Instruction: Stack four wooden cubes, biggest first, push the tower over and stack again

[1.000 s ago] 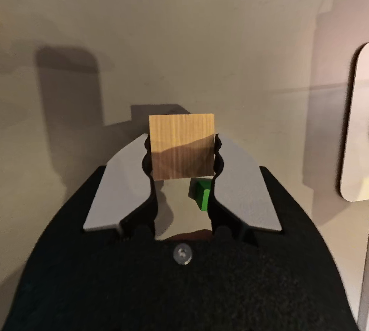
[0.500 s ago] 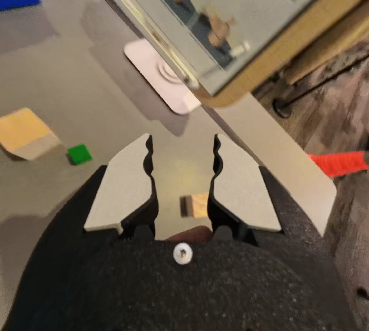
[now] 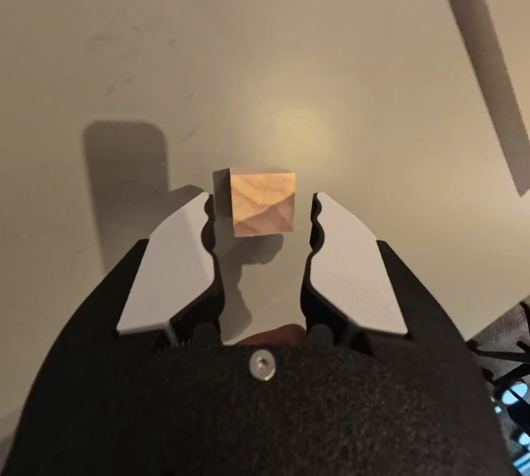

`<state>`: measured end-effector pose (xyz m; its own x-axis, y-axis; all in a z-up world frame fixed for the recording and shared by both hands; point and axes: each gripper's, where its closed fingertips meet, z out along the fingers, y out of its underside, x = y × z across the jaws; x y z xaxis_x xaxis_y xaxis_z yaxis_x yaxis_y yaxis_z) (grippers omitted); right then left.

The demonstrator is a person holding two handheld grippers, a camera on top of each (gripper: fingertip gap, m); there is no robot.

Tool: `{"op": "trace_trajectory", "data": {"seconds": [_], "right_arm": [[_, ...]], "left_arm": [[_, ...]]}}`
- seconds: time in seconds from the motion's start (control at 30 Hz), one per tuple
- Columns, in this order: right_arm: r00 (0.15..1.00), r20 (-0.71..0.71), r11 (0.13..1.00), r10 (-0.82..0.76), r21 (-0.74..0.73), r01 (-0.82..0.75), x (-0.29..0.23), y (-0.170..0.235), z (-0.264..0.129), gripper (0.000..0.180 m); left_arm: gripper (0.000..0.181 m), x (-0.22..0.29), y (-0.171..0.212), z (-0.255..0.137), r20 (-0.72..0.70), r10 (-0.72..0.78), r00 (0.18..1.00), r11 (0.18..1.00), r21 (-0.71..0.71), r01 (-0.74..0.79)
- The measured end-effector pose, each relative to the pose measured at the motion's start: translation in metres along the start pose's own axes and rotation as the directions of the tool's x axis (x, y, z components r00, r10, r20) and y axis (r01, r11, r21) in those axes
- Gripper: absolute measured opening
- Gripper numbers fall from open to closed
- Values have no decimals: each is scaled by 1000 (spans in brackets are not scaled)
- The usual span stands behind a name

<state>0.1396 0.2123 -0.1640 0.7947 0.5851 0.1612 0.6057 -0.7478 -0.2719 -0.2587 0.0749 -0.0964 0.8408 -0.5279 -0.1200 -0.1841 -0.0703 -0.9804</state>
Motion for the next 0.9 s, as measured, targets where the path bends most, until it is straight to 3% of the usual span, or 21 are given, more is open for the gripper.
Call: {"op": "trace_trajectory", "data": {"seconds": [0.17, 0.3, 0.43, 0.57, 0.73, 0.9], "right_arm": [[998, -14, 997, -63, -36, 63, -4, -2, 5, 45], [985, -86, 984, -152, 78, 158, -19, -41, -35, 45], [941, -127, 919, -315, 208, 335, -76, -96, -88, 45], [870, -137, 832, -474, 255, 493, -148, -136, -113, 45], [825, -56, 787, -562, 268, 555, -218, -160, -98, 45], [802, 32, 787, -597, 215, 578, -253, -158, -65, 45]], "left_arm": [[64, -1, 0, 0, 0, -4, 1000, 1000, 2, 4], [64, 0, 0, 0, 0, -3, 1000, 1000, 0, 3], [64, 0, 0, 0, 1, 4, 1000, 1000, -2, -4], [64, 0, 0, 0, 3, 3, 1000, 1000, -1, -3], [64, 0, -1, -1, 6, 6, 1000, 1000, 8, -6], [64, 0, -2, -2, 10, 13, 1000, 1000, 16, -13]]}}
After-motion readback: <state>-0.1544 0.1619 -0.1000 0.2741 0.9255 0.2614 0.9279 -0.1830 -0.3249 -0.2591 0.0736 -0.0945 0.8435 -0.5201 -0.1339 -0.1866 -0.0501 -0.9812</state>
